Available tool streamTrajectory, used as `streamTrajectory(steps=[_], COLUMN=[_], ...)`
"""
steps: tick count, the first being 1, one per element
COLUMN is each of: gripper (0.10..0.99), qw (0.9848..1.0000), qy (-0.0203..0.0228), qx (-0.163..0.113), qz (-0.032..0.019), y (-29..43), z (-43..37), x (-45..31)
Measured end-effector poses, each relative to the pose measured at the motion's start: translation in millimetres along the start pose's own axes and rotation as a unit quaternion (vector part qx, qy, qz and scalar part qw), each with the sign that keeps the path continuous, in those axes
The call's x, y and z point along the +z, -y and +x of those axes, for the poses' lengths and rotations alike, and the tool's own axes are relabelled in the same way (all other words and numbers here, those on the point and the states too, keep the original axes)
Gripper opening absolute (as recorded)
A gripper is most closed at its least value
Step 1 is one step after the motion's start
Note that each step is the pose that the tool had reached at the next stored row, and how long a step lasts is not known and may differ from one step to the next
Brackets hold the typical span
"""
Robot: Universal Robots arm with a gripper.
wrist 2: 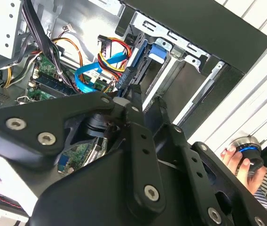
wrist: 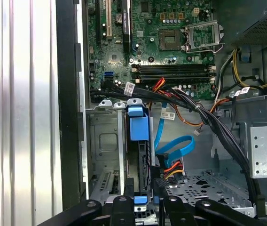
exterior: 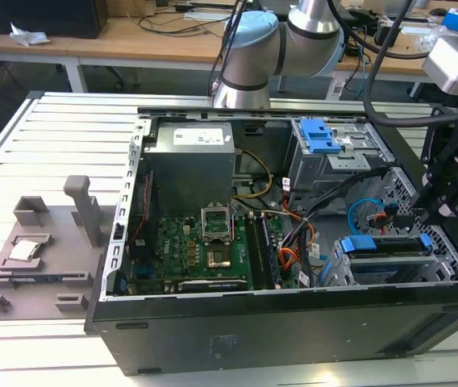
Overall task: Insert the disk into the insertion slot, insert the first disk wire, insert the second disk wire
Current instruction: 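Insert the first disk wire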
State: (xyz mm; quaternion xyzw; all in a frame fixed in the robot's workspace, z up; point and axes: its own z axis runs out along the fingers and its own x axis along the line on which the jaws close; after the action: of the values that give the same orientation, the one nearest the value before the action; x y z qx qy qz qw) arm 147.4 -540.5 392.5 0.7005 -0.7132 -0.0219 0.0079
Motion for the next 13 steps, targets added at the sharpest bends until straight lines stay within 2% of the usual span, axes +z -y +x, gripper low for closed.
streamTrajectory(steps=[1, 4, 7, 13], gripper=[0.302, 0.302, 0.302, 0.302], qw=[1.0, 1.0, 1.0, 1.0], qy=[0.0, 0.0, 0.0, -0.0003], qx=[0.0, 0.0, 0.0, 0.0], qz=[0.0, 0.0, 0.0, -0.0014], y=[0.0, 0.1, 0.2, 1.0], z=[0.0, -0.7, -6.0, -6.5], x=[0.0, 0.0, 0.2, 16.0])
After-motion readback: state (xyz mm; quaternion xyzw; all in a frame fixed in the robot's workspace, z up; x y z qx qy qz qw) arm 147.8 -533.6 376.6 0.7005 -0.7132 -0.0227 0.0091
